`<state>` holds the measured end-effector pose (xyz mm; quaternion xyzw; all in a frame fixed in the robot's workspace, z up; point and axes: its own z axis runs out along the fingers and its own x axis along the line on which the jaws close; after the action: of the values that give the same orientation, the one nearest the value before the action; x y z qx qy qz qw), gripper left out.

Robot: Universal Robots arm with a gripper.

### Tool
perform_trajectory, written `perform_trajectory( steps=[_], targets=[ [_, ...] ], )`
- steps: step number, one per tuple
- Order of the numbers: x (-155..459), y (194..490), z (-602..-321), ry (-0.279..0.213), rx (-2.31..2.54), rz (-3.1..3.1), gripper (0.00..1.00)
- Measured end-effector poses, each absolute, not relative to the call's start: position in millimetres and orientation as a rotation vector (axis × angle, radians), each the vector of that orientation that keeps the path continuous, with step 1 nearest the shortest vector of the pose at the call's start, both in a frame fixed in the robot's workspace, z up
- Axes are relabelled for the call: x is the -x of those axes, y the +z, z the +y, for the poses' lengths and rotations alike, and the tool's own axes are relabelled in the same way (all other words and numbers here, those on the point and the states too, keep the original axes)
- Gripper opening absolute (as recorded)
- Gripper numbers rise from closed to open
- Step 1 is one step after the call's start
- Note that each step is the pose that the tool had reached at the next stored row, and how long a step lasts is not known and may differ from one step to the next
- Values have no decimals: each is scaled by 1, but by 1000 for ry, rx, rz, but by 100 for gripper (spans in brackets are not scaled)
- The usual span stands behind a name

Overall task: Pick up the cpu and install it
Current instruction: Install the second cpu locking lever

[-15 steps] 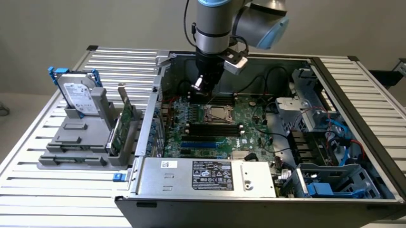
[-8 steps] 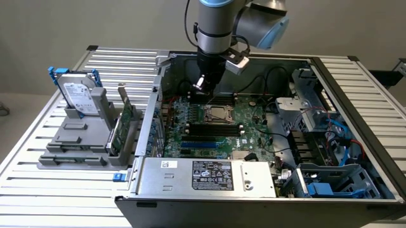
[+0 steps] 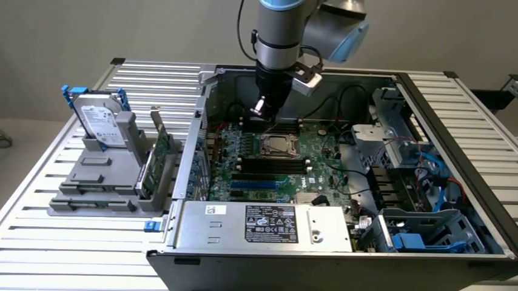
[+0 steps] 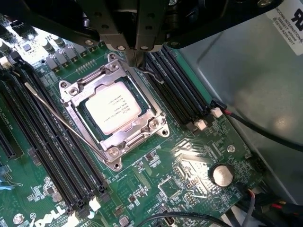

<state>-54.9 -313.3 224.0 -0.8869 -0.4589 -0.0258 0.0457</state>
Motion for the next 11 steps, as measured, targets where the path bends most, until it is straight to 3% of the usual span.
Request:
perform_trajectory(
  steps=[11],
  targets=[
    [44, 221, -313, -80, 2708, -1401, 11]
  ],
)
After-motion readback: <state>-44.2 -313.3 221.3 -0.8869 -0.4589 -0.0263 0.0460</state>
